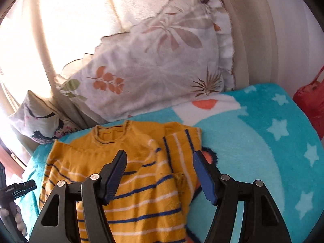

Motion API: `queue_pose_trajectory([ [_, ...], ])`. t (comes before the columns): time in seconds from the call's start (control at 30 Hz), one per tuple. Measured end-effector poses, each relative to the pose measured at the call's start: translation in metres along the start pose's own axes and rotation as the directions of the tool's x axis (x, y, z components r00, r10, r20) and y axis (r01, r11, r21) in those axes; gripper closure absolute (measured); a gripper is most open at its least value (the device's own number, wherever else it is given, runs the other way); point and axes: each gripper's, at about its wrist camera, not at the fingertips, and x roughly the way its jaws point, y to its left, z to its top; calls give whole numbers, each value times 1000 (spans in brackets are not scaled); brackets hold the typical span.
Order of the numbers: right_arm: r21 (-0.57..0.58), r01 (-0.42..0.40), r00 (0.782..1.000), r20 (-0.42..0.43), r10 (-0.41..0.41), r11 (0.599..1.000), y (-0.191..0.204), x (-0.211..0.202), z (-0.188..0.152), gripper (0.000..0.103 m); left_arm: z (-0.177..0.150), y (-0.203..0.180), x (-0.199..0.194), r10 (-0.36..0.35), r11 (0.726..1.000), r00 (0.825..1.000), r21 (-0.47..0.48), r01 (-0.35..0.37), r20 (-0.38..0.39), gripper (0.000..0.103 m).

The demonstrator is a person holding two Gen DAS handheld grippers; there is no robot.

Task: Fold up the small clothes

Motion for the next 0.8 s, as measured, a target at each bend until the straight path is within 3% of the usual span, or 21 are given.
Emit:
queue_pose_trajectory([
  [0.13, -64, -91, 992, -95, 84, 994, 31, 13, -25, 30, -22, -26, 14, 42, 995, 999, 94, -40, -25, 39],
  [0.23, -80, -76, 984, -170, 61, 994, 36, 29, -49, 30, -35, -25, 41, 123, 988, 986, 112, -110, -115, 39],
  [0.33, -62, -38, 975, -222, 23, 997, 22, 39, -66, 32, -42, -26, 41, 184, 970, 980, 179, -167, -81, 39],
  [0.57, -62, 2, 988, -154, -11, 998, 10, 11, -69, 32, -44, -14, -4, 112, 988, 993, 102, -115, 34, 39],
  [0.8, -78, 33, 999, -38, -36, 996, 27, -8, -72, 32, -51, 5, -1, 83, 996, 993, 28, -85, 85, 39],
])
